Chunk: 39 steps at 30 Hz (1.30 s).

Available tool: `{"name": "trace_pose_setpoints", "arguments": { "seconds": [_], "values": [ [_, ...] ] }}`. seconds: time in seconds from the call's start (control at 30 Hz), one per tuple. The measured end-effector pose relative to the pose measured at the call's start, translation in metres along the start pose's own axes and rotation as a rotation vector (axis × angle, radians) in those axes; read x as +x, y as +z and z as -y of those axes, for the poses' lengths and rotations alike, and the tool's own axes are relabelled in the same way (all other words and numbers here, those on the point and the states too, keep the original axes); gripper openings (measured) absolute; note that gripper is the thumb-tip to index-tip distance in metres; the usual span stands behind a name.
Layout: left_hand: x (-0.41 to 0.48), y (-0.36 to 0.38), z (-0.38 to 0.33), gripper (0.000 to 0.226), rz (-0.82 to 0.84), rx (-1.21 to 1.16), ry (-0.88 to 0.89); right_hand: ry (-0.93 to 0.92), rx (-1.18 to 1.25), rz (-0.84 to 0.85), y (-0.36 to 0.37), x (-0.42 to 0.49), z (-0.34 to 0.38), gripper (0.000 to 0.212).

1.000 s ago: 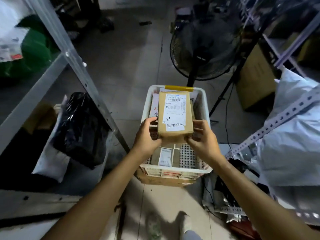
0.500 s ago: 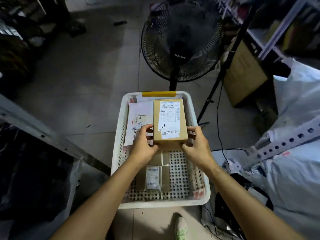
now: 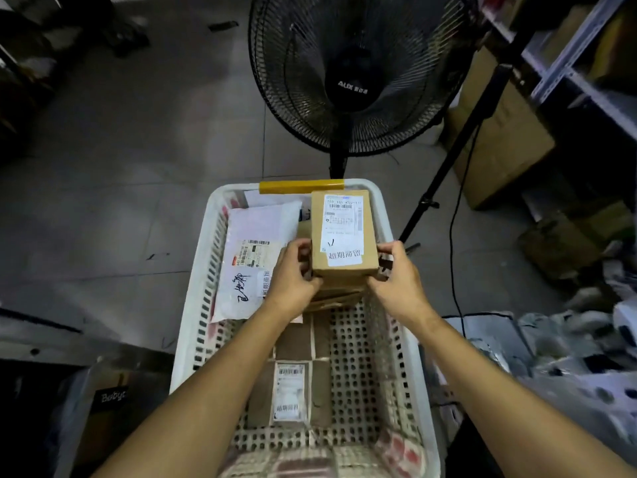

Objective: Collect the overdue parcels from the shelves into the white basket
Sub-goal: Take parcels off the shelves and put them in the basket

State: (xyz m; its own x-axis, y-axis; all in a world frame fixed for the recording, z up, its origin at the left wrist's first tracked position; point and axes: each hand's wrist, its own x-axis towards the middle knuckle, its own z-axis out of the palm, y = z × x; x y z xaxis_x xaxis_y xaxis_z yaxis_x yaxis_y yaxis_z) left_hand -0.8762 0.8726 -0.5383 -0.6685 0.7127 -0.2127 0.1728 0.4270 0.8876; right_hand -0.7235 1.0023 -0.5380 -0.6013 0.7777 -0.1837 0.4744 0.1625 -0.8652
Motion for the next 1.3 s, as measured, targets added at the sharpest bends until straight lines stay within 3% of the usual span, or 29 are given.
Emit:
{"name": "trace_pose_setpoints", "arguments": {
  "seconds": [0.53, 0.83, 1.3],
  "values": [
    [0.079, 0.016, 0.050, 0.074, -0.034, -0.036, -0.073, 0.024, -0.102, 0.014, 0.031, 0.082, -0.031, 0.071],
    [0.100, 0.019, 0.061, 0.071, -0.042, -0.063, -0.120, 0.066, -0.127, 0.045, 0.040, 0.107, -0.036, 0.049],
    [0.106, 0.023, 0.082, 0.073, -0.073, 0.005, -0.180, 0.100, -0.155, 0.021, 0.058, 0.114, -0.045, 0.060]
  ]
}}
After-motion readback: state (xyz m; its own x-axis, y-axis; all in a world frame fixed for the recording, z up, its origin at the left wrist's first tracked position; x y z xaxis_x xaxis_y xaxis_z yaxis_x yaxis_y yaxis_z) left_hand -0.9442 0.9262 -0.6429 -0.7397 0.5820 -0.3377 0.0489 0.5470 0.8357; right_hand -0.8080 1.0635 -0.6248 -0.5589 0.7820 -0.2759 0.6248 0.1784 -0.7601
